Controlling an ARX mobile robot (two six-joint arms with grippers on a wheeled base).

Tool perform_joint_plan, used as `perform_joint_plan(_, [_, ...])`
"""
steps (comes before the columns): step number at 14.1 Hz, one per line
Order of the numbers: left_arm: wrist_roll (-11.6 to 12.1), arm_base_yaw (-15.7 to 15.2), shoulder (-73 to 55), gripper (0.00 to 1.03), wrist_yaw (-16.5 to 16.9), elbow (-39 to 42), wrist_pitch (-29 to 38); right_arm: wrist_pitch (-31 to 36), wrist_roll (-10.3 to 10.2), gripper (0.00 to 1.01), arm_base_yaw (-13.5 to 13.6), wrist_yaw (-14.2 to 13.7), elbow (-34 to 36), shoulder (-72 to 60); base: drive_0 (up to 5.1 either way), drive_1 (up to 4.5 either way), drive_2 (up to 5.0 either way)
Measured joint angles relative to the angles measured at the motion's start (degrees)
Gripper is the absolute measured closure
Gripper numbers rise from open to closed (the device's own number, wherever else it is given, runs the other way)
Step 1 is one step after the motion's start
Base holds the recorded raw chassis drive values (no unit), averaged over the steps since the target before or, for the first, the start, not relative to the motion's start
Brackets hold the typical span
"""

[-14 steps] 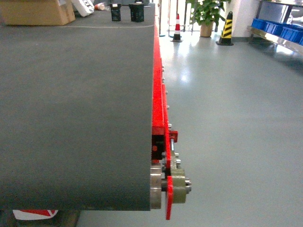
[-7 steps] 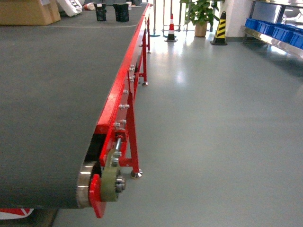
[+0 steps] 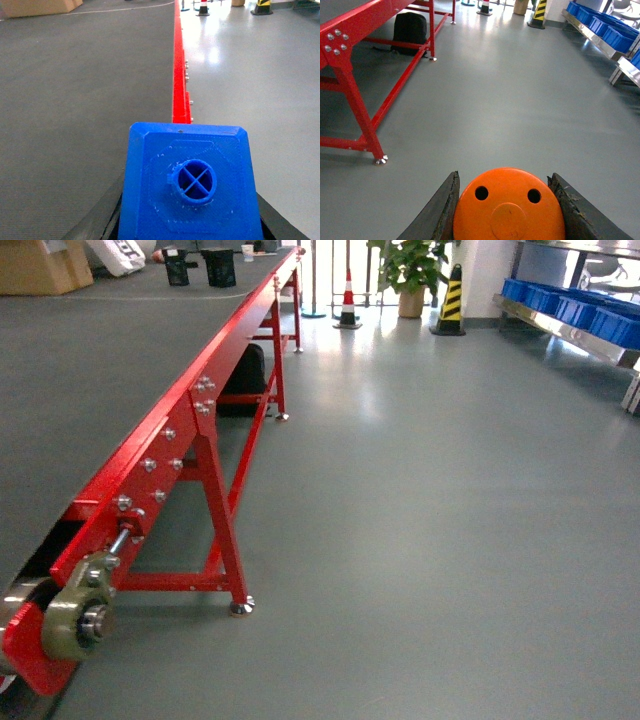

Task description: Sort blue parts and orange caps into right shelf containers

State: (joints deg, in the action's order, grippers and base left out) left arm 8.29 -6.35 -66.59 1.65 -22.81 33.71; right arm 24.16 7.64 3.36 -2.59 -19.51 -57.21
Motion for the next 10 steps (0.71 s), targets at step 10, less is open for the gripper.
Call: perform_joint_plan(10, [0.2, -0.1, 0.0, 0.58, -0.1, 0.0, -0.1, -0.1, 0.0, 0.57, 0.0, 0.0, 0.0, 0.0, 5.1, -2.36, -2.4])
